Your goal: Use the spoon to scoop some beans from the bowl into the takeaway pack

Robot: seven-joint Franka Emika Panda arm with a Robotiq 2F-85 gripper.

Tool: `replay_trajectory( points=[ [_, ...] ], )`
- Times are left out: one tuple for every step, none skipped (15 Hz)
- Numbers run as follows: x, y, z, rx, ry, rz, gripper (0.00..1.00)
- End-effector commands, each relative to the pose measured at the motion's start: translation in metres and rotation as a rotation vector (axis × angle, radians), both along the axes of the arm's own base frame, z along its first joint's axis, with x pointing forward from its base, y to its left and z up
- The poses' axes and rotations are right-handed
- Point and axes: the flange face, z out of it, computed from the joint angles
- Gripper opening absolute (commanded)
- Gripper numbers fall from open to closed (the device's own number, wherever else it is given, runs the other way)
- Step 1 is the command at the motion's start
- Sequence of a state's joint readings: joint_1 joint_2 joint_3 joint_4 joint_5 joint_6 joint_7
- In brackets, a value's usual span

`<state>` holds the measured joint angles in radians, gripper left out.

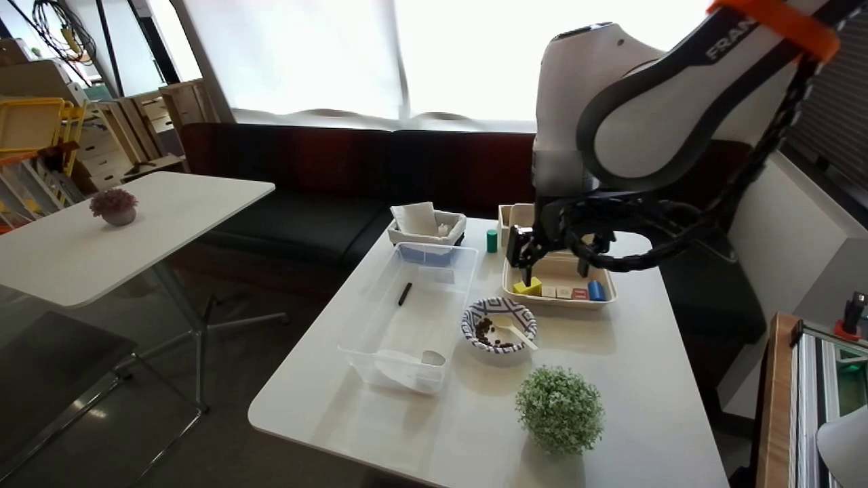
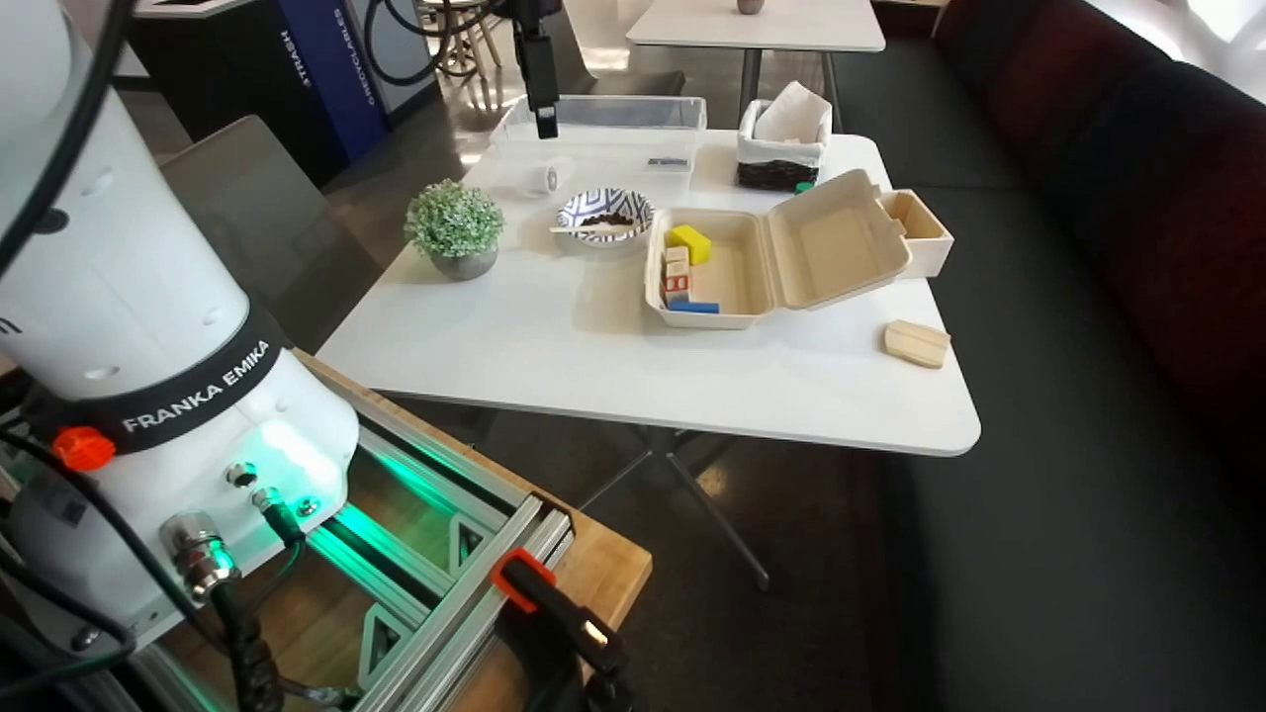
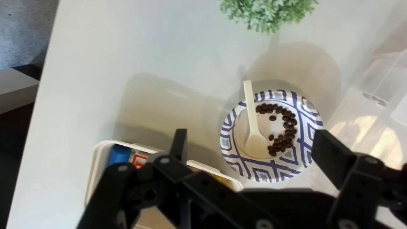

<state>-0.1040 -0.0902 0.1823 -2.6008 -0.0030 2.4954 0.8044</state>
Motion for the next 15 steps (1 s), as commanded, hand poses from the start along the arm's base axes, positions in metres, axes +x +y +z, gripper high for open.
replay_trajectory(
  points=[
    [0.011, 0.001, -0.009, 0.015, -0.008, -0.011, 1.00],
    [0.017, 0.000, -0.018, 0.022, -0.001, -0.014, 1.00],
    [0.018, -0.001, -0.020, 0.022, 0.004, -0.016, 1.00],
    [0.019, -0.002, -0.019, 0.022, 0.001, -0.017, 1.00],
    [0.019, -0.002, -0.016, 0.022, -0.005, -0.016, 1.00],
    [0.018, -0.001, -0.013, 0.021, -0.011, -0.014, 1.00],
    [0.018, 0.000, -0.011, 0.020, -0.015, -0.012, 1.00],
    [0.018, 0.000, -0.010, 0.020, -0.017, -0.012, 1.00],
    [0.018, 0.000, -0.010, 0.020, -0.018, -0.012, 1.00],
    [0.020, -0.003, -0.016, -0.020, -0.035, -0.013, 1.00],
    [0.023, -0.003, -0.025, -0.004, -0.011, -0.011, 1.00],
    [0.024, -0.004, -0.029, -0.014, -0.009, -0.020, 1.00],
    [0.026, -0.004, -0.037, -0.004, 0.004, -0.030, 1.00],
    [0.027, -0.005, -0.042, 0.004, 0.010, -0.037, 1.00],
    [0.028, -0.004, -0.051, 0.011, 0.015, -0.038, 1.00]
  ],
)
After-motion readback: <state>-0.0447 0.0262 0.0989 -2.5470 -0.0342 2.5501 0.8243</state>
